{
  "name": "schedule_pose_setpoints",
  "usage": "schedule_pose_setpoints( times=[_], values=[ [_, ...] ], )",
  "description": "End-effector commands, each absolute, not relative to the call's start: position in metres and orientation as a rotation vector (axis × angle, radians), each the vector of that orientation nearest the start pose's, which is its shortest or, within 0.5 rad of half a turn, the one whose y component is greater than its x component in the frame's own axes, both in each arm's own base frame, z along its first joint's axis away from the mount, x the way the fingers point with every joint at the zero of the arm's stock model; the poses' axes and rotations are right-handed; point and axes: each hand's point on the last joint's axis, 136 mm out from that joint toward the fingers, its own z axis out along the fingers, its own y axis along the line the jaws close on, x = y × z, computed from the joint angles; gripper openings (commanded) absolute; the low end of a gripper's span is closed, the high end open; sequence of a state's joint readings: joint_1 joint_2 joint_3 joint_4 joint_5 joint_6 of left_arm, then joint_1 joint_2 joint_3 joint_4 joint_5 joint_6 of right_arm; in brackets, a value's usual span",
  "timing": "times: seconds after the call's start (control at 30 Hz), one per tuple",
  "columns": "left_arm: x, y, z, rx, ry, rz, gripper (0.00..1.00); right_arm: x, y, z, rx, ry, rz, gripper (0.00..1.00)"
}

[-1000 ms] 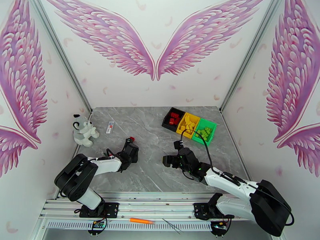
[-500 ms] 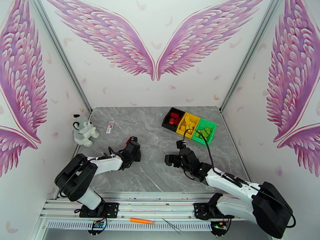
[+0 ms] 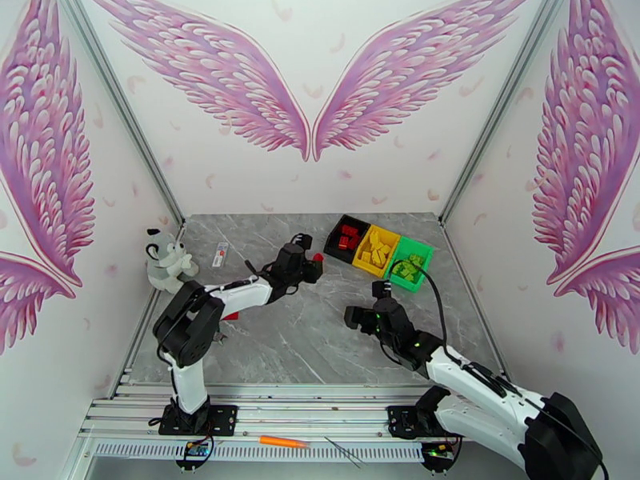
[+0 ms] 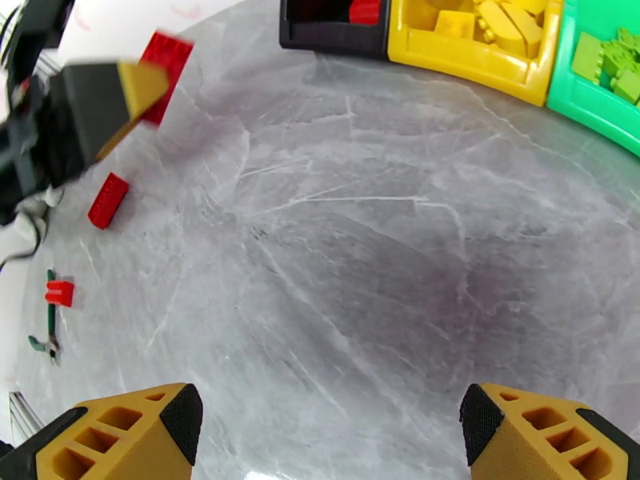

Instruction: Sort the legos into containers by color

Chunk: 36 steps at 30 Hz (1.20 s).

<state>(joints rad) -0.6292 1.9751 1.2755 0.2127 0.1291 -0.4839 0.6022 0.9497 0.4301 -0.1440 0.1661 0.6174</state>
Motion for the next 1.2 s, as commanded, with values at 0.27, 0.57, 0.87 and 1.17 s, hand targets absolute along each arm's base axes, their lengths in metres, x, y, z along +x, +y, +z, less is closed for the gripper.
schedule_pose_setpoints(
  times=[0.27, 0.57, 0.87, 1.17],
  values=[
    [0.529, -0.425, 0.153, 0.241, 1.955, -0.954, 0.26, 0.244, 0.121, 0.105, 0.170, 2.264, 0.426, 0.94],
    [0.543, -0.438, 0.168, 0.254, 1.894, -0.968, 0.67, 0.242, 0.118, 0.106, 0.161, 2.257, 0.419, 0.96],
    [0.500, -0.410, 0.210, 0.304, 1.835, -0.825, 0.77, 0.250, 0.136, 0.106, 0.109, 2.260, 0.486, 0.95],
    [0.467, -0.319, 0.188, 0.195, 1.954, -0.436, 0.89, 0.262, 0.182, 0.098, -0.019, 2.311, 0.620, 0.90]
  ],
)
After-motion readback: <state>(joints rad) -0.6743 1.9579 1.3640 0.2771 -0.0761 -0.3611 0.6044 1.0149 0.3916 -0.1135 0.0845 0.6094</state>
